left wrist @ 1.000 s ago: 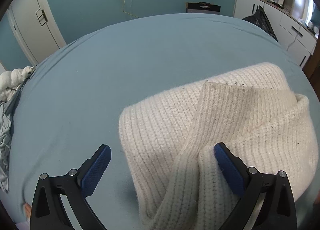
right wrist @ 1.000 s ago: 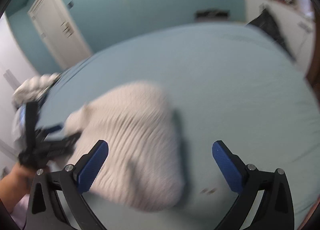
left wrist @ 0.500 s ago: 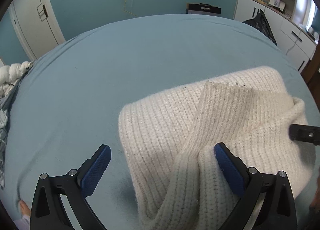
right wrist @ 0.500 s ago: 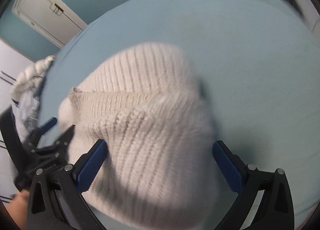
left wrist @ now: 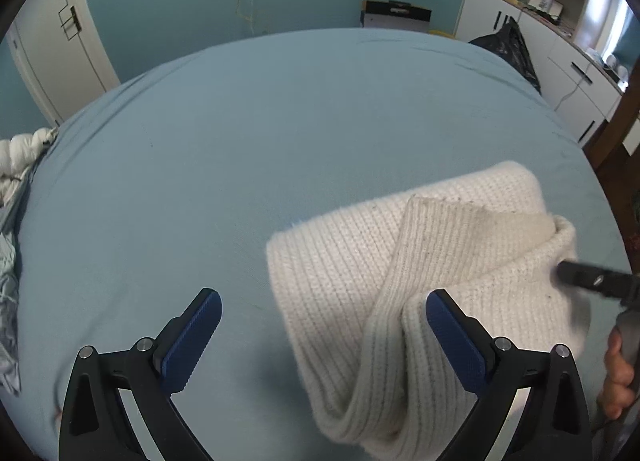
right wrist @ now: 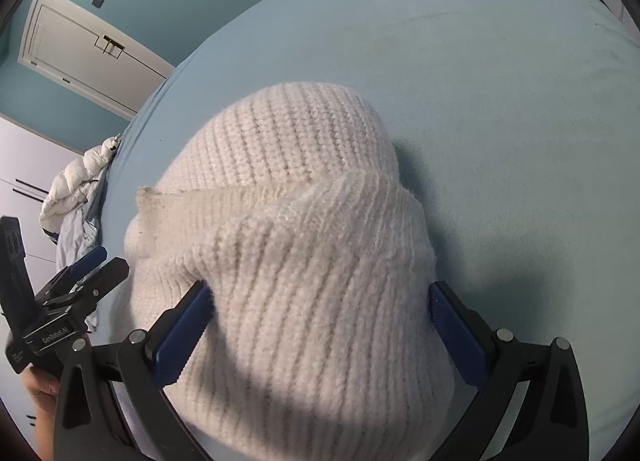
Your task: Fold small clothes
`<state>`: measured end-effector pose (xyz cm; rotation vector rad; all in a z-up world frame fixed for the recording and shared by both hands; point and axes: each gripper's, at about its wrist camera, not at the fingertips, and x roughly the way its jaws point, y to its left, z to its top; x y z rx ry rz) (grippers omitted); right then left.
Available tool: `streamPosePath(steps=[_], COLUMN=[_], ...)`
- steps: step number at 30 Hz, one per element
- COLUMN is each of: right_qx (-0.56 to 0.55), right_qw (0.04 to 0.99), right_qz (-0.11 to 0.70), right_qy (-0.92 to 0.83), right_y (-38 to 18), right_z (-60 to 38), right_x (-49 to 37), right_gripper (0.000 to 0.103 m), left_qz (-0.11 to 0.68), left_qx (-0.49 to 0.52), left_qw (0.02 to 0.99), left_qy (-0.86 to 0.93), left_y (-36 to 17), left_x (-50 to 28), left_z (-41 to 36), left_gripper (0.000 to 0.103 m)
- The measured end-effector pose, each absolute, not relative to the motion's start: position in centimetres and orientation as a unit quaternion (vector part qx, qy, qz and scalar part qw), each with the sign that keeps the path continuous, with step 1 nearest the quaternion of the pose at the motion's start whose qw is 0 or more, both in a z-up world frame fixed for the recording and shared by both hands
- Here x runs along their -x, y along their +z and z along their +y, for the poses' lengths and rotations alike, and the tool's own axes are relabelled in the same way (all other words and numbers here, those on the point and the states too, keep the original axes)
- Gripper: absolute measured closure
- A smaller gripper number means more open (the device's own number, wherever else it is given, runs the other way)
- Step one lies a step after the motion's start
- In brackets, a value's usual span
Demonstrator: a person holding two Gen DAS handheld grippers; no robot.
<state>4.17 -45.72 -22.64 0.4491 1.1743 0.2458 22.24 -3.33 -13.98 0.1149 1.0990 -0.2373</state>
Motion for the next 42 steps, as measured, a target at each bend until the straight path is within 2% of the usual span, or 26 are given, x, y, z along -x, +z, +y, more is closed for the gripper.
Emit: streamPosePath(steps=[5,20,26,38,42], right_qx=[-0.26,-0.174,-0.253,-0.282,-0.287], right_qw=[0.803,0.843,0.806,0.781,0.769], right_qz=[0.516,0.501,0.518,0.539,0.553], right_qy=[0.147,0.087,0.134,0.142,0.143], right_y=[-20.9,-19.1,-20.0,-21.3,-22.4], right_z=[-48.2,-51.8,-51.7,-52.3,-52.6], right_x=[-2.5,-0.4,-1.3,-2.4,-2.7], right_gripper=[0.001,0.001,0.001,0.001,0.001], left_qz=[0.523,0.586,0.611,0.592,0.614], left_qx=[-0.055,0.042,0.121,0.081,0.062], left_qw=[0.844,0.806,0.776,0.789,0.765], left_qy=[-0.106,-0.069,-0.096,-0.142,-0.183], left_y=[-12.9,-17.4,-18.5,-17.4,-18.8], left_x=[-22.6,-25.3,-26.0,-24.6,-23.9], left_z=[-1.8,5.0,7.0,5.8,3.4], left_gripper=[0.0,0.0,0.0,0.0,0.0])
